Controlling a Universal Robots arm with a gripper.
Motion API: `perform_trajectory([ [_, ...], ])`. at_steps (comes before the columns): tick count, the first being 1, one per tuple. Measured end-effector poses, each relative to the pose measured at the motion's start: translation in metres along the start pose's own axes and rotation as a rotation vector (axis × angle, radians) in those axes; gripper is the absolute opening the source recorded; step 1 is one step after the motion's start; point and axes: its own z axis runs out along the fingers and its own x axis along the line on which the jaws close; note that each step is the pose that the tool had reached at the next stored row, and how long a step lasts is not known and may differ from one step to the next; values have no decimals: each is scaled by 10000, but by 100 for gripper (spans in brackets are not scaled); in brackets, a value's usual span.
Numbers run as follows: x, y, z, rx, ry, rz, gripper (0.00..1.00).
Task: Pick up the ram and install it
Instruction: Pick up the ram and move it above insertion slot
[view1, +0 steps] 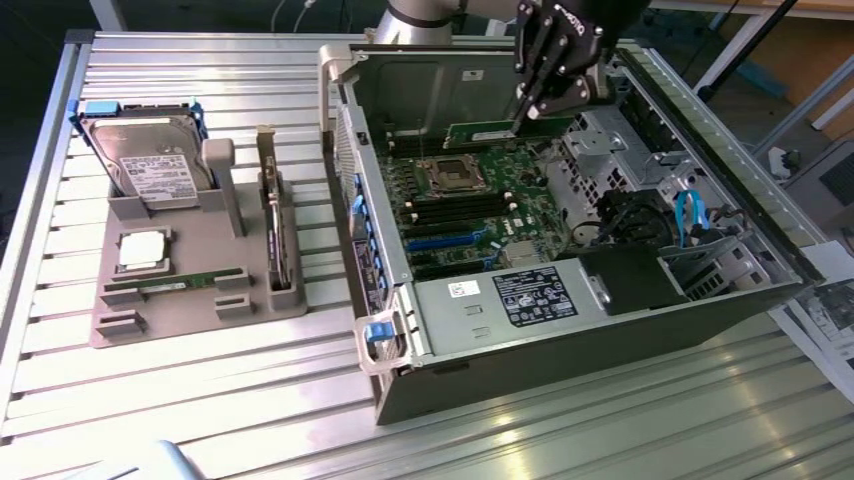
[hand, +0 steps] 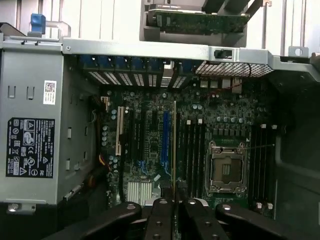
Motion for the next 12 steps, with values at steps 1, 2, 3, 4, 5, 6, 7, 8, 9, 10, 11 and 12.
perform_trajectory([
  [1,1,-32,-2,0,0,-1,13],
  [2,1,-81,-5,0,1,-1,13],
  [3,2,-138,-7,0,1,0,13],
  [4,3,-189,-10,0,0,-1,13],
  [5,5,-242,-12,0,-1,0,13],
  [6,6,-321,-16,0,0,-1,13],
  [7,7,-395,-19,0,0,0,13],
  [8,11,-469,-23,0,0,-1,13],
  [9,14,-536,-26,0,0,1,13],
  [10,17,-605,-29,0,-1,0,13],
  [11,17,-634,-31,0,1,0,13],
  [12,18,-636,-31,0,0,1,13],
])
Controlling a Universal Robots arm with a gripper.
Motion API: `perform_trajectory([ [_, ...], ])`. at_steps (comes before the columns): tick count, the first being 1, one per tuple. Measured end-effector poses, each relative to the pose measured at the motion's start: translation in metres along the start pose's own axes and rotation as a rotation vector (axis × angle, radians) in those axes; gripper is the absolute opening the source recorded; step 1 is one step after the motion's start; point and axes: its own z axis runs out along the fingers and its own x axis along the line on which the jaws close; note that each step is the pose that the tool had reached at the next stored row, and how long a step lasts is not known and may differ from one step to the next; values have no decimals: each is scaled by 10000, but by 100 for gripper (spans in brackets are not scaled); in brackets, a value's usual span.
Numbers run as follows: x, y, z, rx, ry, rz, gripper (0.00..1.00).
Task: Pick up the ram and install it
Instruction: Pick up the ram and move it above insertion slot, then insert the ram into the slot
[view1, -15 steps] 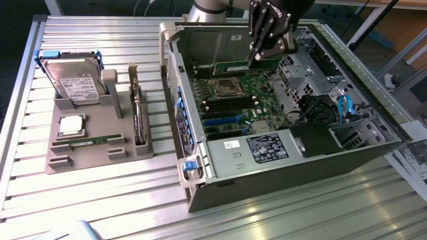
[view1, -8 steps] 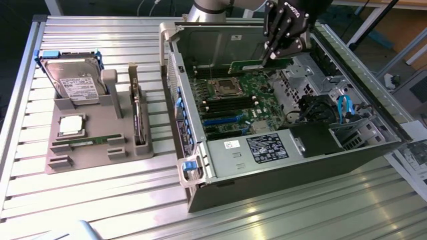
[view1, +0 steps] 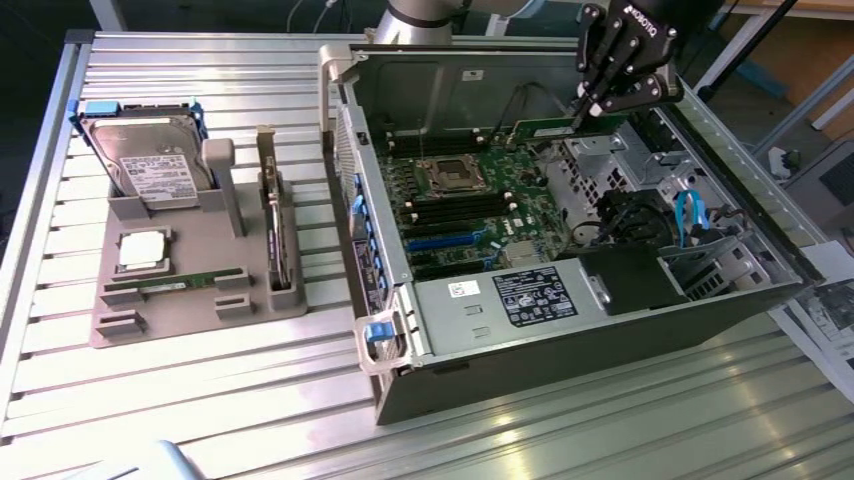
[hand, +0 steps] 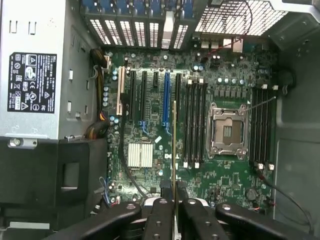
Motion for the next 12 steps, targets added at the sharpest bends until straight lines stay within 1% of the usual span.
perform_trajectory([
  [10,1,0,0,0,0,0,13],
  [11,0,7,6,1,-4,-1,13],
  [12,-2,17,25,3,-44,-3,13],
])
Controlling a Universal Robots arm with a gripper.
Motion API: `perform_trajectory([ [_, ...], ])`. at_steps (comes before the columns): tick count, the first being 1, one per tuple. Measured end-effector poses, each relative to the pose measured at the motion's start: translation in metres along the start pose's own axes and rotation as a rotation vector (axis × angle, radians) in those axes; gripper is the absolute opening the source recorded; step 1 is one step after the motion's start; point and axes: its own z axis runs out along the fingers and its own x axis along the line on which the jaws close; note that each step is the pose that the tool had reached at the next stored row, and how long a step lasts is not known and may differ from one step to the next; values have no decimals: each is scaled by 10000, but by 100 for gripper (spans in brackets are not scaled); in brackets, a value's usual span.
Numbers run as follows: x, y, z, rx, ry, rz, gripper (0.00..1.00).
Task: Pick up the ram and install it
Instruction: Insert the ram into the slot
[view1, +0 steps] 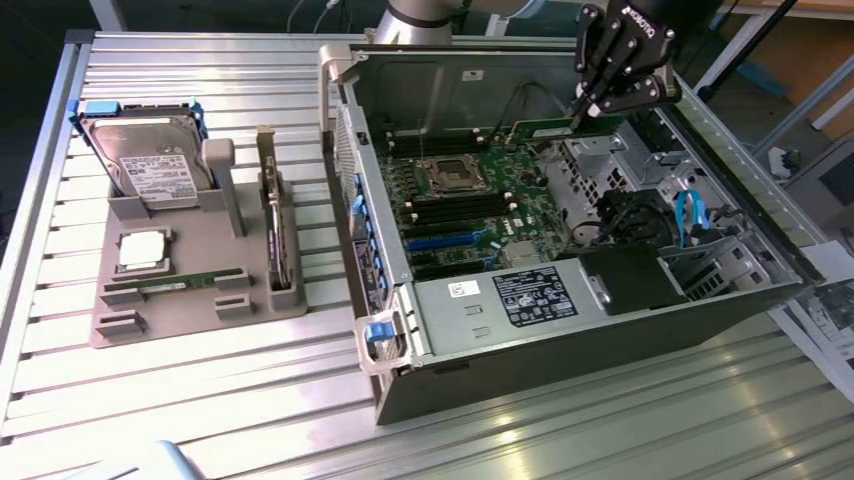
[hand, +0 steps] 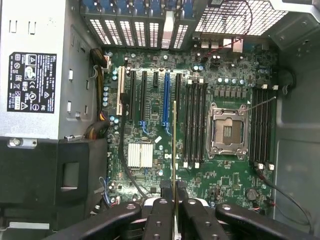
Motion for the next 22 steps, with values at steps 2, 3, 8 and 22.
perform_trajectory([
  [2,-14,28,43,0,-17,-1,13],
  [3,-16,36,63,1,-22,-1,13],
  [8,-19,89,186,2,-24,45,13],
  [22,-72,346,545,3,-25,88,13],
])
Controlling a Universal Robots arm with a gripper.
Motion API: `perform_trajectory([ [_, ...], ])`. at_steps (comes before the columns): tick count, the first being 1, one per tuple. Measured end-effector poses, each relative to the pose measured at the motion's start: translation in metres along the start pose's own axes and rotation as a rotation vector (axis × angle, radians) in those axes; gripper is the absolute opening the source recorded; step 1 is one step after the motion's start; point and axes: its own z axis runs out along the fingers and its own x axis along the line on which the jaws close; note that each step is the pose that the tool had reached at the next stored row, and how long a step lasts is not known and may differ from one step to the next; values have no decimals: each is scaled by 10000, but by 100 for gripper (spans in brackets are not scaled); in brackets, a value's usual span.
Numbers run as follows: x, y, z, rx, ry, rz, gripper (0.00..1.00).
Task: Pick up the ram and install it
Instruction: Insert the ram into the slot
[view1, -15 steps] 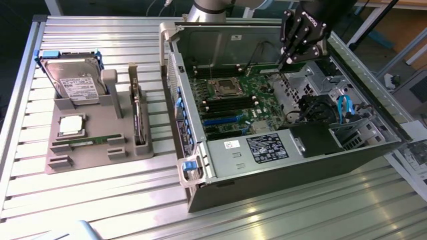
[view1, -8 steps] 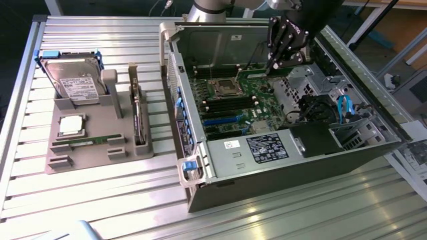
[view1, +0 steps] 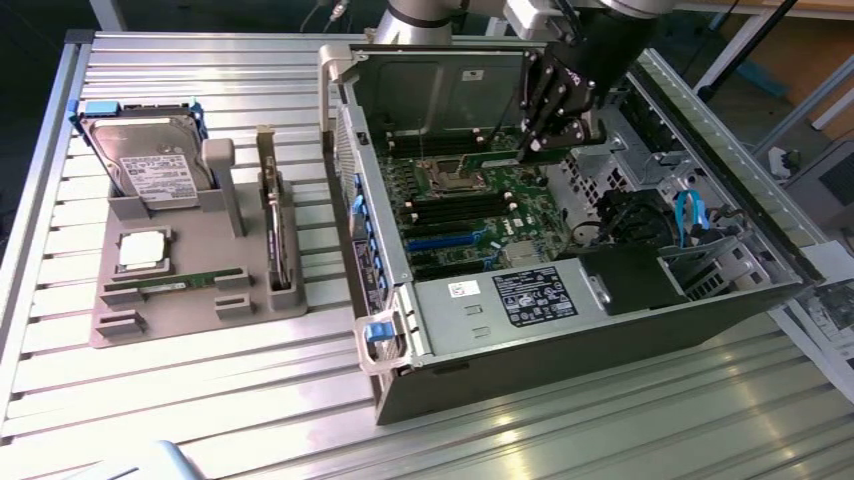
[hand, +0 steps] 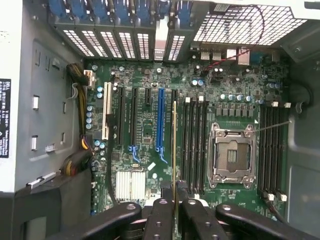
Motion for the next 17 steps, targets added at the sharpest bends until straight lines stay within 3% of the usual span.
perform_trajectory([
  [8,-28,65,204,0,-1,0,13],
  [17,-167,55,432,0,-1,1,13],
])
